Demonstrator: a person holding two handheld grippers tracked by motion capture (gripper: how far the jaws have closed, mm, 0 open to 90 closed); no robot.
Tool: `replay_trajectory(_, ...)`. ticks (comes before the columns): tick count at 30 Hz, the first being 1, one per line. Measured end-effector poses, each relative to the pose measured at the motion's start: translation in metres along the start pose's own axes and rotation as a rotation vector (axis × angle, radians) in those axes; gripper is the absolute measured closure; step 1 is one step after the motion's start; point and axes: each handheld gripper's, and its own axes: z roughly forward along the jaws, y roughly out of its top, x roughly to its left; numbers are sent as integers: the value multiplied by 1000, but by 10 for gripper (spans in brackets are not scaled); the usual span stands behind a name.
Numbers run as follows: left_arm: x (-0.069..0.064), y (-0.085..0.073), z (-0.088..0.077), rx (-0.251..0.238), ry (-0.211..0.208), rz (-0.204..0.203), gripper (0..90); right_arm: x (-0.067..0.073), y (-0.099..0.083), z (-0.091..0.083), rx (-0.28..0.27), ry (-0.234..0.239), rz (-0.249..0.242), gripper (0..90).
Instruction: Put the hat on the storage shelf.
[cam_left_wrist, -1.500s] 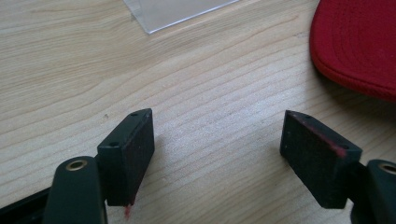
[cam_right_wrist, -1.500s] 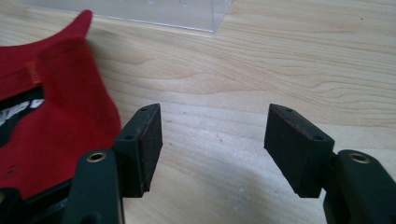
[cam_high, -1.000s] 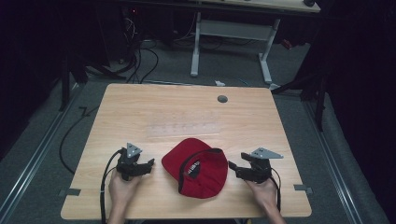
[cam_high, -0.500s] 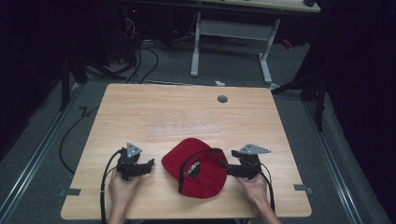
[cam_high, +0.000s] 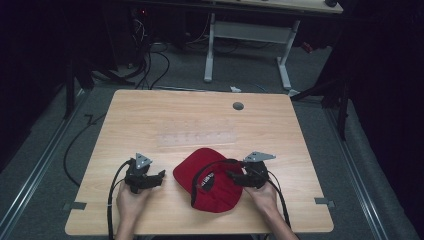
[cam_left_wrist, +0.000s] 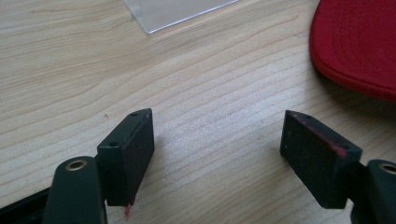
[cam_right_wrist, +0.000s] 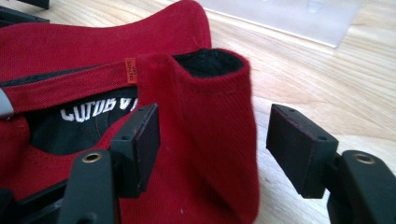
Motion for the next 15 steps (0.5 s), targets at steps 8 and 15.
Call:
replay_trajectory(8, 0, 0, 0, 0, 0, 0, 263, 1, 3, 10, -5, 16, 8, 367)
replay_trajectory(15, 0, 0, 0, 0, -1, 0, 263, 2, 3, 17, 6, 27, 9, 380)
